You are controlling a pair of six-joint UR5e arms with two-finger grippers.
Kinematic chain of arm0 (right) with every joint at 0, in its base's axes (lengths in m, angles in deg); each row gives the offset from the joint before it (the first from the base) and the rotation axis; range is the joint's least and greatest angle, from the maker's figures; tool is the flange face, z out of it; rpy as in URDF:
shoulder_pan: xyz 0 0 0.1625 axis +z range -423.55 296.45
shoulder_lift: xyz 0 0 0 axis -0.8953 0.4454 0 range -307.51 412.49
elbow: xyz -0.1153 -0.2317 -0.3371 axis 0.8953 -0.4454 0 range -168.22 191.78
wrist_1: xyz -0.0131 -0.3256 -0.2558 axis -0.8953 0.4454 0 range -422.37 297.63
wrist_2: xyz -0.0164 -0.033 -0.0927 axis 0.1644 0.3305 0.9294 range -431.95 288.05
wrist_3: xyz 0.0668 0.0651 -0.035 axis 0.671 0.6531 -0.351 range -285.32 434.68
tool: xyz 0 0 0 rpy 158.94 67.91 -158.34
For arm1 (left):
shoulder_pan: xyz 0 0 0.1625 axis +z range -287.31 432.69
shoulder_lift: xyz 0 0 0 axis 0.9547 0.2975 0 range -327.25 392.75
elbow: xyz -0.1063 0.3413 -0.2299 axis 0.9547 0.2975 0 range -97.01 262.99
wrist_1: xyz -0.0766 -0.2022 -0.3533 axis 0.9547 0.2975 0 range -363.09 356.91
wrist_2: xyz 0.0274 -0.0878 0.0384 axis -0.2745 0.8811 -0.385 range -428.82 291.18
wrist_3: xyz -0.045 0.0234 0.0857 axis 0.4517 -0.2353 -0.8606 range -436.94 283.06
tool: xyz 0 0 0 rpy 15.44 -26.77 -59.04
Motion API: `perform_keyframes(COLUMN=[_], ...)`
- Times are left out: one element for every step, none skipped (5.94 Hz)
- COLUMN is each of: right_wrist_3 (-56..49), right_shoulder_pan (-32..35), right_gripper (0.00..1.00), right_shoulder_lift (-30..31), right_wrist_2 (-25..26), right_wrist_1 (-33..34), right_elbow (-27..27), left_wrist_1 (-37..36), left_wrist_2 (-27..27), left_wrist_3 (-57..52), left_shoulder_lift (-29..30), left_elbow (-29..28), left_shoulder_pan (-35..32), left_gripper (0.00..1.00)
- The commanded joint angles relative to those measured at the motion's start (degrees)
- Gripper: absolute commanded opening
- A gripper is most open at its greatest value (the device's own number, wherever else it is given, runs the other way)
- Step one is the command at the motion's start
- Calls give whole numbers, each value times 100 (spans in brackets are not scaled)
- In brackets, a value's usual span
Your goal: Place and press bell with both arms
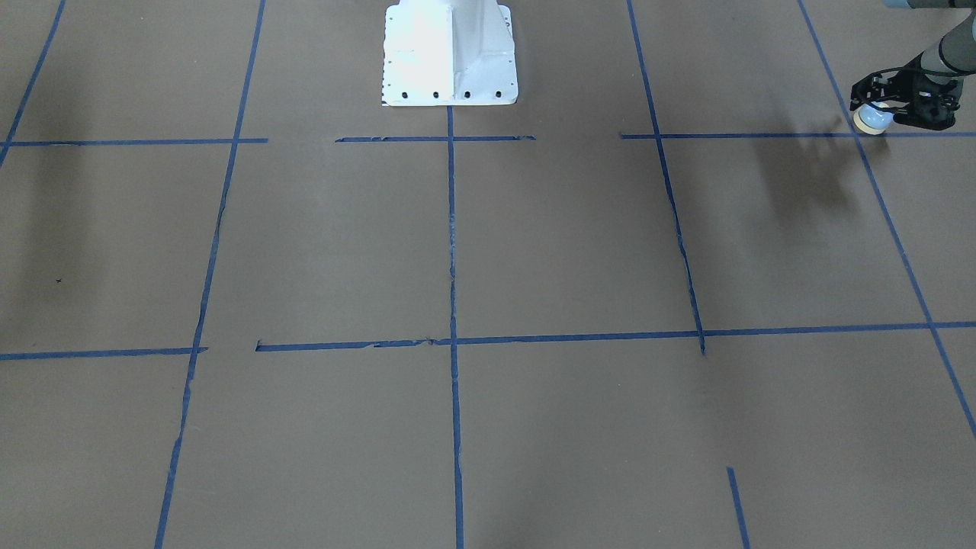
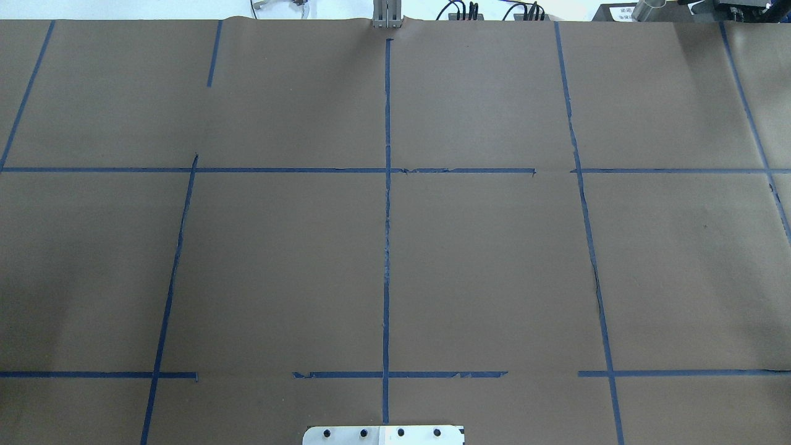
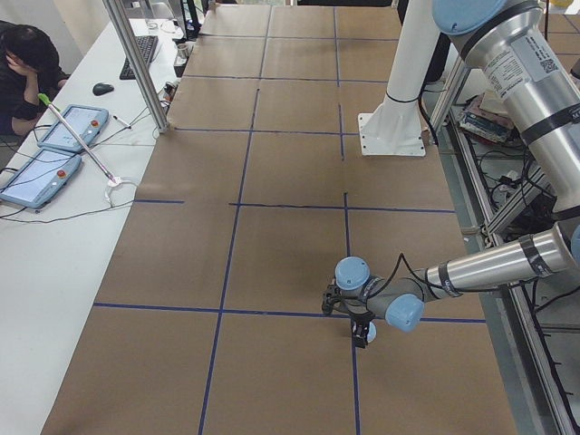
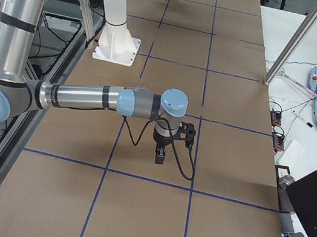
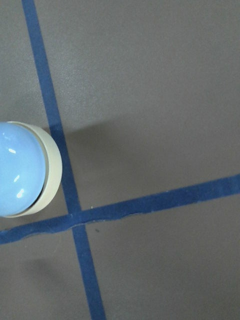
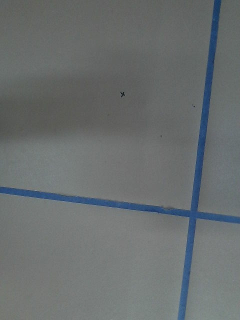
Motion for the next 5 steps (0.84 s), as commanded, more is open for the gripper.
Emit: perform_keyframes(right_wrist_3=[8,0,8,26,35], right_shoulder_pan=[3,-5,3,-5,-5], right_gripper=[100,100,100,100,100], right_shoulder_lift=[2,2,2,2,2], right_wrist_2=[0,0,0,0,0], right_wrist_1=[0,-9,-9,-9,0], right_elbow=[9,18,18,61,62], left_wrist_1=[0,0,0,9,52], left_wrist_2=[-15,-24,-32,-67,-59], left_wrist_3=[-13,-13,13,13,5], left_shoulder_lift=[124,124,116,116,116], left_elbow=[-195,-213,-213,-196,-100], left_shoulder_pan=[33,32,32,32,15], left_gripper=[100,94,52,18,7])
